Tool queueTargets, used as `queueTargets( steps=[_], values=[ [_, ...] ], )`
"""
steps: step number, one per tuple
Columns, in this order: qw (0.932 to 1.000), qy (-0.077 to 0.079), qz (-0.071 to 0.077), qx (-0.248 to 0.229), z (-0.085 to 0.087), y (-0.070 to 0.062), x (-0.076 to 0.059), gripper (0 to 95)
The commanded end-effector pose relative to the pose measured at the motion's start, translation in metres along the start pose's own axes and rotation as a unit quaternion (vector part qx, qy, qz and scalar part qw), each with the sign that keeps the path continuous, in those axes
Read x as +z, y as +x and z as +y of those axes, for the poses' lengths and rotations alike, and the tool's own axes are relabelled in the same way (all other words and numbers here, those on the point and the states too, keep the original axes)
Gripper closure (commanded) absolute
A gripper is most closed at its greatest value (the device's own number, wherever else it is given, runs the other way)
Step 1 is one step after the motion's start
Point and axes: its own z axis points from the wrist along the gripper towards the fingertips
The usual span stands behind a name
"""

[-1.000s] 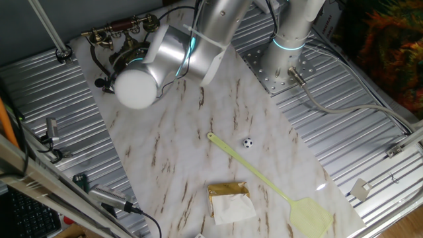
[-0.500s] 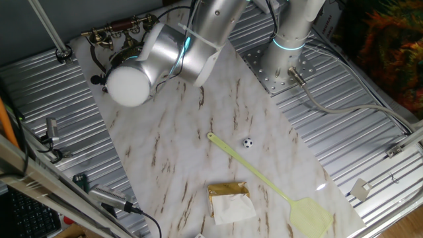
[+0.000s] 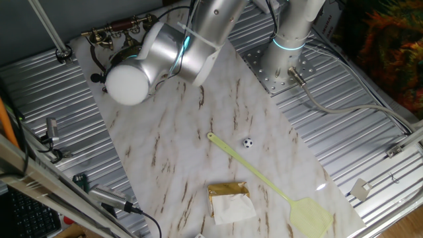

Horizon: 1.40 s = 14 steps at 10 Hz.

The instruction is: Dial a number on an old rotary phone

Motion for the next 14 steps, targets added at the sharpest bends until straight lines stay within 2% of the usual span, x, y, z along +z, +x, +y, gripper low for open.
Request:
queueTargets(
  steps=[1,3,5,7,11,14],
  values=[
    [0.9999,-0.009,-0.003,0.008,0.0004,-0.0021,-0.0002,95.0],
    [0.9995,-0.025,-0.004,0.021,0.0013,-0.0018,0.0004,95.0],
    [0.9991,-0.033,-0.008,0.025,0.0016,-0.0027,0.0005,95.0],
    [0.9981,-0.050,-0.007,0.035,0.0025,-0.0037,0.0008,95.0],
    [0.9963,-0.069,-0.005,0.051,0.0039,-0.0034,0.0016,95.0],
    [0.9943,-0.085,-0.011,0.063,0.0044,-0.0038,0.0020,95.0]
  ],
)
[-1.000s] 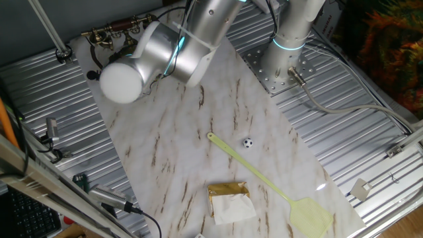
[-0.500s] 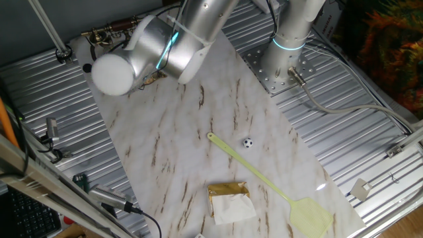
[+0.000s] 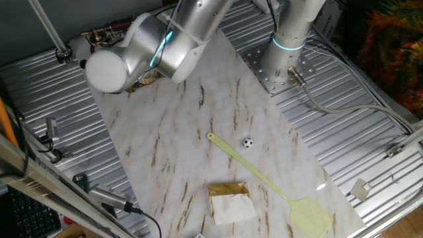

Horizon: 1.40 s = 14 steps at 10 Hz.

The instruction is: Dial a number on an old rotary phone

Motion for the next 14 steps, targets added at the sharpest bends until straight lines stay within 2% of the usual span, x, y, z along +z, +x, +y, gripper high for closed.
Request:
queueTargets(
  steps=[1,2,5,6,8,11,14],
  values=[
    [0.9999,-0.010,-0.004,0.010,0.0010,-0.0002,0.0006,95.0],
    [0.9996,-0.020,-0.006,0.017,0.0019,-0.0002,0.0013,95.0],
    [0.9989,-0.038,-0.015,0.026,0.0034,-0.0004,0.0025,95.0],
    [0.9988,-0.038,-0.015,0.026,0.0035,-0.0004,0.0026,95.0],
    [0.9981,-0.049,-0.019,0.033,0.0039,-0.0003,0.0029,95.0],
    [0.9961,-0.071,-0.027,0.045,0.0044,-0.0015,0.0029,95.0],
    [0.9923,-0.104,-0.031,0.060,0.0047,-0.0020,0.0029,95.0]
  ],
)
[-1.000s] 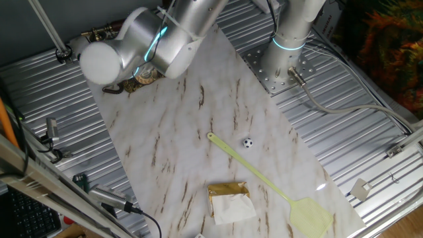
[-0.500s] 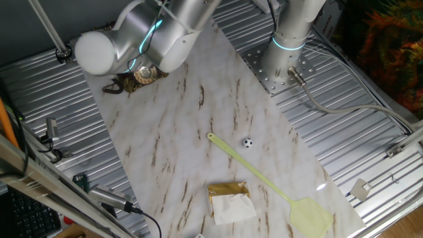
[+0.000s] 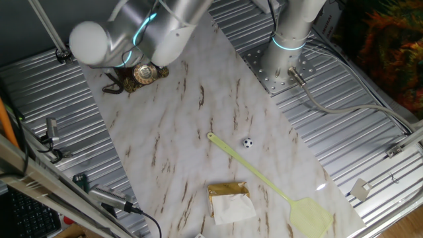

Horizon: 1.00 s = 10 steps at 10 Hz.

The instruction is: Dial a number on an old rotary phone

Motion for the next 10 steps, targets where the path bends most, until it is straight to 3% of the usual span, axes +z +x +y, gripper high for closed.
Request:
queueTargets(
  steps=[1,8,10],
  values=[
    [0.9998,-0.021,-0.003,0.008,0.0003,-0.0014,-0.0003,95.0],
    [0.9969,-0.073,-0.008,0.028,0.0008,-0.0024,0.0000,95.0],
    [0.9962,-0.081,-0.009,0.032,0.0014,-0.0033,0.0002,95.0]
  ],
)
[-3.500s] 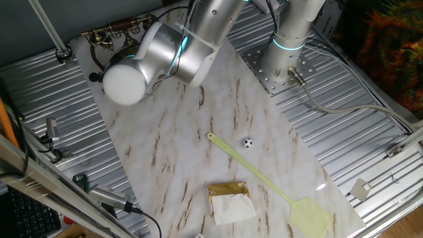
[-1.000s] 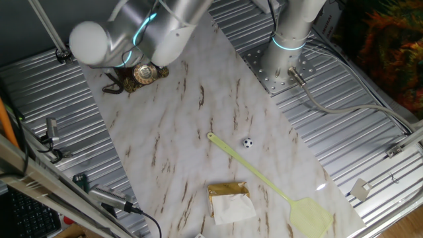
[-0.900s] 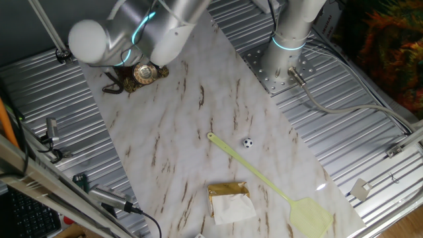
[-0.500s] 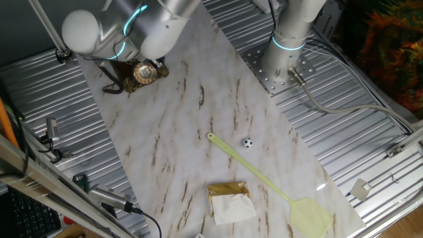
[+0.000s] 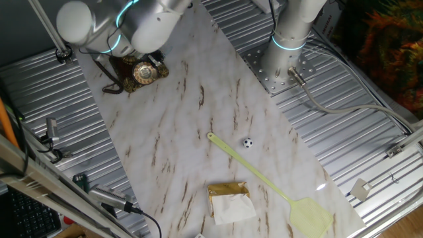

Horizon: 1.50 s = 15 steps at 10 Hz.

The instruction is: Dial a number on an old rotary phone

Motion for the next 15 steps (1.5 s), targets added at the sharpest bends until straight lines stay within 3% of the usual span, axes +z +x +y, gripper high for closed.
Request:
queueTargets(
  steps=[1,10,15],
  values=[
    [1.0000,-0.005,-0.001,0.005,0.001,-0.002,0.001,95.0],
    [0.9998,-0.008,-0.002,0.019,0.011,-0.006,0.008,95.0],
    [0.9994,-0.020,-0.003,0.027,0.013,-0.008,0.010,95.0]
  ],
)
